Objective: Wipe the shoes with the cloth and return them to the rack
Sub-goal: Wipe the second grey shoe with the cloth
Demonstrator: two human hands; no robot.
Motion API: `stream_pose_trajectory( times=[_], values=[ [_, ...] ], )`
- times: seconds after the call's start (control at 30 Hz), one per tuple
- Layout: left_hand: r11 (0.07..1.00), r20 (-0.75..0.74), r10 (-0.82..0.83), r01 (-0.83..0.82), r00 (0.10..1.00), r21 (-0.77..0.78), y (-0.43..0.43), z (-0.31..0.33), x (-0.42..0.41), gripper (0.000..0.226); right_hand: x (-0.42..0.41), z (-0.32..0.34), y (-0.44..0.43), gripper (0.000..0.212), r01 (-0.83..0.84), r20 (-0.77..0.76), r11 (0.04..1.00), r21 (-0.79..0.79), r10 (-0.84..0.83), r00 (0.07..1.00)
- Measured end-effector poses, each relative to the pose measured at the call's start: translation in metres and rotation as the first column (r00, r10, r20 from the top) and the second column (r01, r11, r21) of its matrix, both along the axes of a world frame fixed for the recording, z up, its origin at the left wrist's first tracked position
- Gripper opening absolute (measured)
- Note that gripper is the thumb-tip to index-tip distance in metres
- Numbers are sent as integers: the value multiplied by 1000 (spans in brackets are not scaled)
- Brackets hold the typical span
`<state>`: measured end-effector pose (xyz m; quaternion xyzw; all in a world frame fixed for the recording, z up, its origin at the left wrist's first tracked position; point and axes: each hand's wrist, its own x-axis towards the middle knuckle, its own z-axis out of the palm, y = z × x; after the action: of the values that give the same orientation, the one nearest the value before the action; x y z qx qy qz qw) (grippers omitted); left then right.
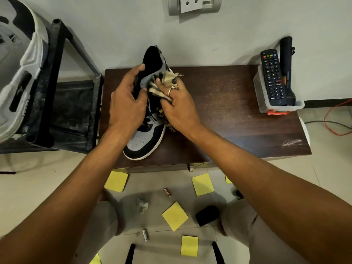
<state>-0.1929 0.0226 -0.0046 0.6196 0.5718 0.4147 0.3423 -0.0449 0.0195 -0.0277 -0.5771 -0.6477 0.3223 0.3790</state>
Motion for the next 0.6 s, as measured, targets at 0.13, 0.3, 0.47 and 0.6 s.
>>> stream_pose_trajectory(
  times=[0.13, 0.3, 0.47, 0.6],
  values=[
    [1000, -1, 16, -16, 1000, 8, 0, 3, 1, 52, 6, -3, -2, 37, -57, 103, 997, -42, 61, 993],
    [1000, 15, 18, -18, 1000, -2, 0, 2, 1, 52, 17, 7, -3, 30, -25, 134, 999, 26, 21, 991],
    [1000, 11, 15, -16, 1000, 6, 1, 1, 0, 48, 5, 4, 0, 53, 5, 68, 999, 33, -7, 998],
    [1000, 55, 12, -11, 998, -17, 2, 2, -1, 50, 3, -2, 3, 49, -98, 155, 995, -29, 101, 983]
  ],
)
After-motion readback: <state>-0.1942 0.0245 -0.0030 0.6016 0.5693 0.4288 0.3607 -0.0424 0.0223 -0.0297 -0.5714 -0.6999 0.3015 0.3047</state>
